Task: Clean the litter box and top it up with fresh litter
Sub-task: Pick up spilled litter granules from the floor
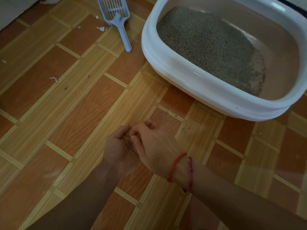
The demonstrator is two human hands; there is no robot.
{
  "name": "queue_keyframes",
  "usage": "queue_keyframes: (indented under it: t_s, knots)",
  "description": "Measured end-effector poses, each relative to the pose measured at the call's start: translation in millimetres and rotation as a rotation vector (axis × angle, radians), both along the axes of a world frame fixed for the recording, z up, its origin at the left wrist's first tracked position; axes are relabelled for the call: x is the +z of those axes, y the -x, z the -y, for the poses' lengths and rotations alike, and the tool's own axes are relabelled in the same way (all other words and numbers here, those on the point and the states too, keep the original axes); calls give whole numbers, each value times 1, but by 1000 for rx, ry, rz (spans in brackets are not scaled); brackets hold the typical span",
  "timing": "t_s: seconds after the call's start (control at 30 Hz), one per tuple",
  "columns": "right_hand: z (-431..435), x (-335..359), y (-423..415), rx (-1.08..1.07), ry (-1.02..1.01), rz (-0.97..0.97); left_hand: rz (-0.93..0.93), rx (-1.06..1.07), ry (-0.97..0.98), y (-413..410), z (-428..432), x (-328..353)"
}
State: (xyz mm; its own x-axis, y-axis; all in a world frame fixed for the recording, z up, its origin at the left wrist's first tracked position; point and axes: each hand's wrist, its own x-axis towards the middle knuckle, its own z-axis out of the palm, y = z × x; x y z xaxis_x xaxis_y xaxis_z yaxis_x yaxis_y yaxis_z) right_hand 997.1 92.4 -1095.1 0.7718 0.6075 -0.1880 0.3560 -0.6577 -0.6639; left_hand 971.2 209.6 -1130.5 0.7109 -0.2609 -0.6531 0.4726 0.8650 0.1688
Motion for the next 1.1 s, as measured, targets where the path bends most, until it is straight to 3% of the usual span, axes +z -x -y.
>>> queue_keyframes:
  t_s: [0.17,0.3,0.43,0.57,0.93,1.1]
  knots:
    - [1,0,4,12,-2,-9,-28,53,20,-1,2,4]
    - [25,-2,-13,-161,5,36,-46,119,-33,-4,-2,5]
    - [60,-18,-32,-254,212,0,-80,182,-32,-5,-4,7]
    - [75,-30,-34,-226,288,-34,-88,184,-40,-6,-3,9]
    - [75,-40,-29,-198,315,5,-109,195,-49,-4,-6,7]
    - [64,-31,-21,-198,216,-21,-91,182,-58,-3,-4,6]
